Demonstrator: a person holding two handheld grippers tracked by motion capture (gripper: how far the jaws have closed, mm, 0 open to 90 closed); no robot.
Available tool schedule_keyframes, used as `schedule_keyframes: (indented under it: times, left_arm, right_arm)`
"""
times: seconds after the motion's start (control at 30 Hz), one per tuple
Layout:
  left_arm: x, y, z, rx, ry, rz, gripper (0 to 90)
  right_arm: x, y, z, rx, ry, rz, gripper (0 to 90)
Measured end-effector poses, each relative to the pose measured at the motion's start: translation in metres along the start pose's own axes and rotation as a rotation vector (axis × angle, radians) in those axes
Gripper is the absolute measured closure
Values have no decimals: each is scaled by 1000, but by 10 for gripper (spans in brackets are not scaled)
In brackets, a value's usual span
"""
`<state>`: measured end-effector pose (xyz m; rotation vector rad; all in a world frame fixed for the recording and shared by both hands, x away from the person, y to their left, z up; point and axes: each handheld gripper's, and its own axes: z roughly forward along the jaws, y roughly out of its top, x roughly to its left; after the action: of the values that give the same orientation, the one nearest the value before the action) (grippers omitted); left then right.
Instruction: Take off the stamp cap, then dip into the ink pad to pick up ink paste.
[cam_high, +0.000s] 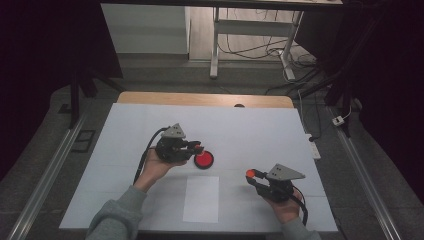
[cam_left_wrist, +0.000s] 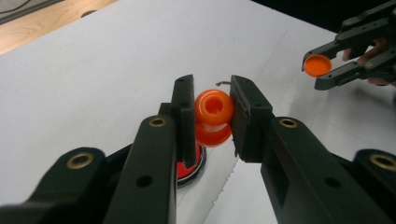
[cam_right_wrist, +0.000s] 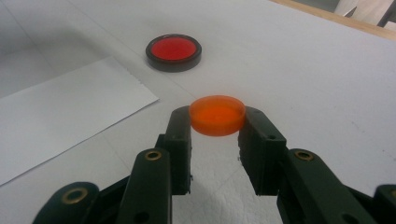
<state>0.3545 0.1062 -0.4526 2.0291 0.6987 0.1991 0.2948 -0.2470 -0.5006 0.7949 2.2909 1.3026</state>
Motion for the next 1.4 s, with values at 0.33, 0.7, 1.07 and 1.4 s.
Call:
schedule_keyframes:
  times: [0.33, 0.7, 1.07, 1.4]
  left_arm:
    - [6, -2, 10, 19, 11, -6, 724]
    - [15, -6, 25, 52, 21, -12, 724]
    - [22, -10, 31, 67, 26, -18, 723]
    - [26, -12, 38, 78, 31, -19, 724]
  right_arm:
    - [1, 0, 0, -1, 3, 0, 645]
    - [2, 0, 1, 9, 1, -3, 645]
    - [1, 0, 1, 7, 2, -1, 645]
    - [1, -1, 2, 12, 4, -1, 645]
